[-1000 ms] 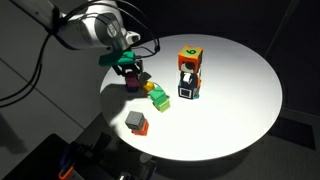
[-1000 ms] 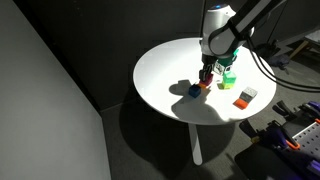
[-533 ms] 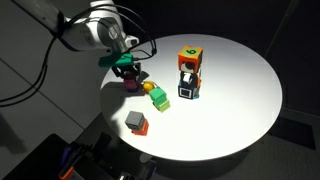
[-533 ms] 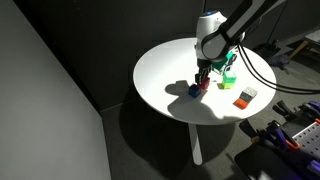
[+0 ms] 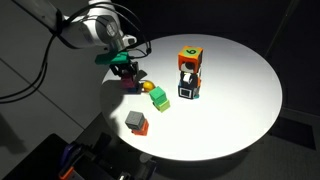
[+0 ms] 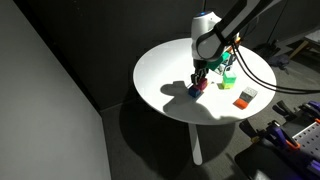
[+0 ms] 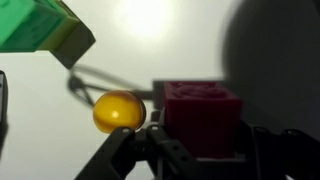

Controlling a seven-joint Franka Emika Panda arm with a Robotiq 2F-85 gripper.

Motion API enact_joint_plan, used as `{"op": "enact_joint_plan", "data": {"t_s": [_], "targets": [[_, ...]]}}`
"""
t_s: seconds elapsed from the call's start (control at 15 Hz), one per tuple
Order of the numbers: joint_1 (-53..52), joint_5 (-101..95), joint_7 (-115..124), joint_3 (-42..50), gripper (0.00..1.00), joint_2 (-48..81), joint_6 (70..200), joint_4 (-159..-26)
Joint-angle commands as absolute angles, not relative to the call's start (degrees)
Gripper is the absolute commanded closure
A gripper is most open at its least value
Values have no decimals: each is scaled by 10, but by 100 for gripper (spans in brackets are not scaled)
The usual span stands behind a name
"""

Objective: Put the pink block on top of the blue block

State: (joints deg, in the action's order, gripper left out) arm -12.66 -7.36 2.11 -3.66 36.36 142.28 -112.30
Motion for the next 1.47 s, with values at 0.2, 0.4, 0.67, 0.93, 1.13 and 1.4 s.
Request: {"op": "enact_joint_plan", "data": {"t_s": [0.2,0.4,0.67,0.93,1.13,1.4], "targets": [[-133,-76,29,-42,73,389,1412,-1085],[-136,-77,26,-42,73,400,1419,-1075],[-142,-82,27,-38,73,410,1425,-1064],[-141,-82,25,-37,24,411,1421,-1061],[-138,-81,21,-39,18,405,1423,-1067],[-132,-76,18,-42,0,393,1423,-1077]]}}
